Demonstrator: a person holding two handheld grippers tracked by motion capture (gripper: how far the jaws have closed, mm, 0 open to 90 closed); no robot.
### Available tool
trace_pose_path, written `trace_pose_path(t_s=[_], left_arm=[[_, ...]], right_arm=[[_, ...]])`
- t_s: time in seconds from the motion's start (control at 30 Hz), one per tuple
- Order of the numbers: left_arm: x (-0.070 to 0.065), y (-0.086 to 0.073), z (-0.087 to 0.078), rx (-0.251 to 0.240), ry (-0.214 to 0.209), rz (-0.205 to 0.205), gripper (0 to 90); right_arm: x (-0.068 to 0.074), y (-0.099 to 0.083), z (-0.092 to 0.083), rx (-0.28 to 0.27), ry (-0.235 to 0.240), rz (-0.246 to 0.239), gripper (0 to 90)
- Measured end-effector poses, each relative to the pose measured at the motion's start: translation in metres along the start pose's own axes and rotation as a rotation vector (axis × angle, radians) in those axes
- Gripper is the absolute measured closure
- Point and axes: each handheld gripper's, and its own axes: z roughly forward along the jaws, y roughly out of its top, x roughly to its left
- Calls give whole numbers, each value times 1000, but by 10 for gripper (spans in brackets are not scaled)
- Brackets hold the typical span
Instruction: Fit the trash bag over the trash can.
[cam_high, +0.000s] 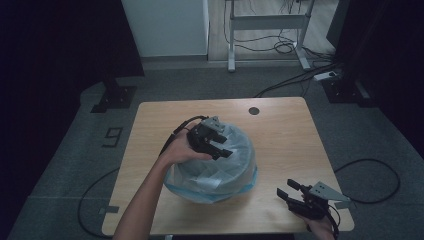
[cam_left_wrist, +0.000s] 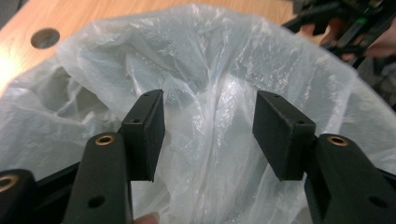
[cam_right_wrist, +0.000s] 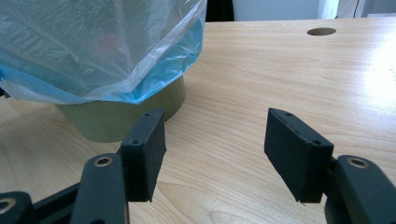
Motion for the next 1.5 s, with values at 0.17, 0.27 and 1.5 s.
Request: trace_pose_path(t_s=[0.17,0.27,1.5], left_arm=[[-2,2,9,55,11,14,448],[-4,2,14,95,23,25,450],[3,-30,-30,109,116,-16,391]], right_arm=[[0,0,0,1,0,-1,380],[0,0,0,3,0,-2,379],[0,-2,2,16,-12,-11,380]])
